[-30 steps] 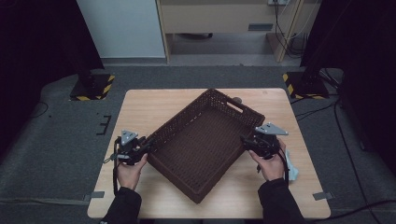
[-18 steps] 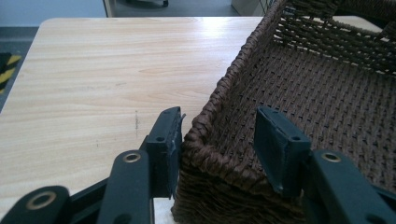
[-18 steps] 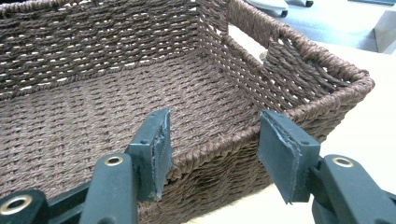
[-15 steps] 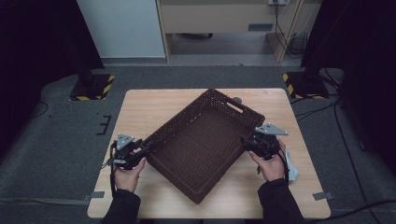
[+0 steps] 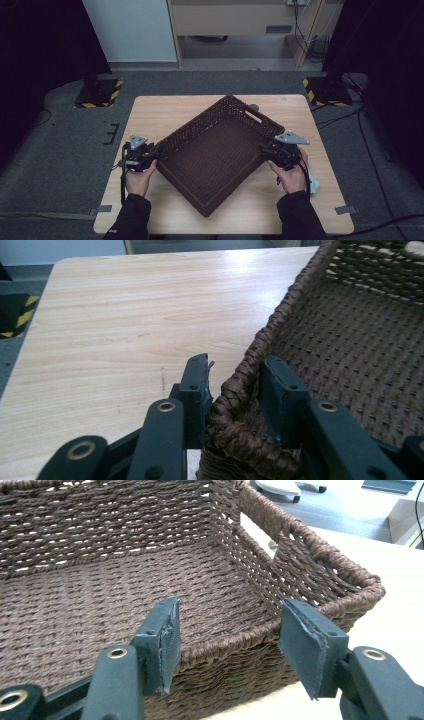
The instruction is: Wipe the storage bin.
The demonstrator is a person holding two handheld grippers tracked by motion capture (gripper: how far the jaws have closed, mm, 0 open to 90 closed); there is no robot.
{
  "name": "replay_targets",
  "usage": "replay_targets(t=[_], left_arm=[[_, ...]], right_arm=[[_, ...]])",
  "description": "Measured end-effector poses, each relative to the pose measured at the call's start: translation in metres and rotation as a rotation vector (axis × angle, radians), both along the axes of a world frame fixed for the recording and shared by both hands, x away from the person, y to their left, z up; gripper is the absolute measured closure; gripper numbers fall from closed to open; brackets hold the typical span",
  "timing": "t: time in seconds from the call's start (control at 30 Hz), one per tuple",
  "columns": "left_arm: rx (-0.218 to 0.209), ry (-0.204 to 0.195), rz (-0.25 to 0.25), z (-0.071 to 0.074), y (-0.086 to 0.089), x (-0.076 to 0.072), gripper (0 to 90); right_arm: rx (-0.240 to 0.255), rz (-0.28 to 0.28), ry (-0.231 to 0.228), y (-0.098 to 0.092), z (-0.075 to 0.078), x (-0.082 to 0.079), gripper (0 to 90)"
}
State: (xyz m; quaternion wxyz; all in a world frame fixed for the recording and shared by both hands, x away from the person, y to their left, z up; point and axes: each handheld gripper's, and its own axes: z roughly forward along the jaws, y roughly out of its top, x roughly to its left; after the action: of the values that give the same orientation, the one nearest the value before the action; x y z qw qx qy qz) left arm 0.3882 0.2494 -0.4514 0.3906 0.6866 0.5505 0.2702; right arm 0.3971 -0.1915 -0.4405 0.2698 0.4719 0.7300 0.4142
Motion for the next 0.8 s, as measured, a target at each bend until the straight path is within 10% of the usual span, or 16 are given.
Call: replay_targets(t=[0.23, 0.53, 0.8], left_arm=[[-0.020, 0.005, 0.009, 0.002, 0.001, 0.003, 61.4], [-0.104, -0.033, 0.025, 0.006, 0.004, -0.031, 43.9], [-0.085, -0.037, 0.036, 0.006, -0.004, -0.042, 40.6]], right_arm=[[0.004, -0.008, -0.004, 0.001, -0.001, -0.002, 42.8], [0.013, -0.020, -0.011, 0.002, -0.002, -0.004, 43.5], [0.016, -0.016, -0.004, 0.002, -0.002, -0.003, 43.3]])
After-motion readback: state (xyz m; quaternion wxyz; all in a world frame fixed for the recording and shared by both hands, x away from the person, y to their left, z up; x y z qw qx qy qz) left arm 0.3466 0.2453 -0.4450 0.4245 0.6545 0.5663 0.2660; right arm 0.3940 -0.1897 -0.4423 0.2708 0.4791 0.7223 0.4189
